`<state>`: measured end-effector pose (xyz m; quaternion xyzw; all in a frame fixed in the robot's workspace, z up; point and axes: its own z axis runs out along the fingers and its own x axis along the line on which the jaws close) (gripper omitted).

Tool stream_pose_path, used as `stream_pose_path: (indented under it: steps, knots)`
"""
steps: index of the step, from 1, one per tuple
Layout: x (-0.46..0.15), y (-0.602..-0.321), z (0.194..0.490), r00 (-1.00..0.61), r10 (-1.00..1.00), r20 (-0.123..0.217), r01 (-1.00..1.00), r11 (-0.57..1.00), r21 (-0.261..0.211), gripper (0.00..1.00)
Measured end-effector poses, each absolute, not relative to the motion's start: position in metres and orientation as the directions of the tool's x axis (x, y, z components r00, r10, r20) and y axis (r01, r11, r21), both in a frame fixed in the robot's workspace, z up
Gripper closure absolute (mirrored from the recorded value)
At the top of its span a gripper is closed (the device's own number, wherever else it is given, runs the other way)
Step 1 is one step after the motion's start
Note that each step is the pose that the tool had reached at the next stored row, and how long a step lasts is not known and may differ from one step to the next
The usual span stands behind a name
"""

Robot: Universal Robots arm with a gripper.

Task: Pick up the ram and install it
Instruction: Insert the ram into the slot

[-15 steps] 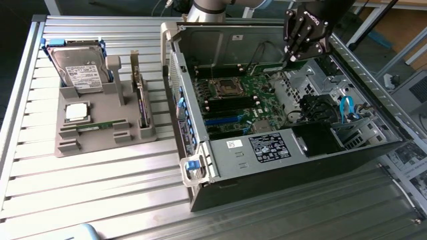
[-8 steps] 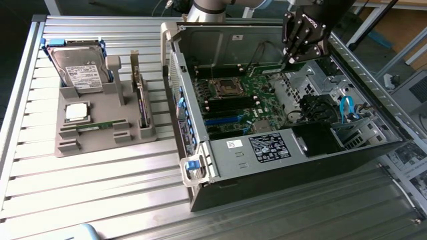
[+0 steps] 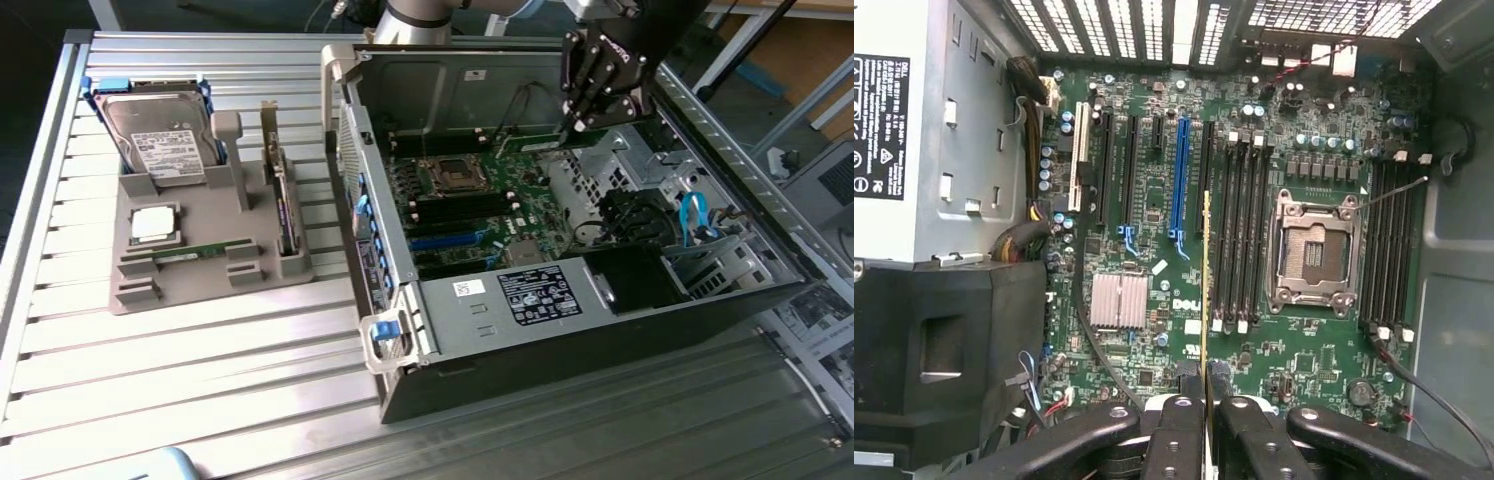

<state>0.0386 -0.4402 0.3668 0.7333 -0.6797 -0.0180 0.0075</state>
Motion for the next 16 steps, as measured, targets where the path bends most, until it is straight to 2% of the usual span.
stream_pose_path:
  steps: [16]
  knots:
    - [0.0365,-0.4400,0.3567,0.075,-0.997,-0.016,-0.997,-0.076,0.035,0.87]
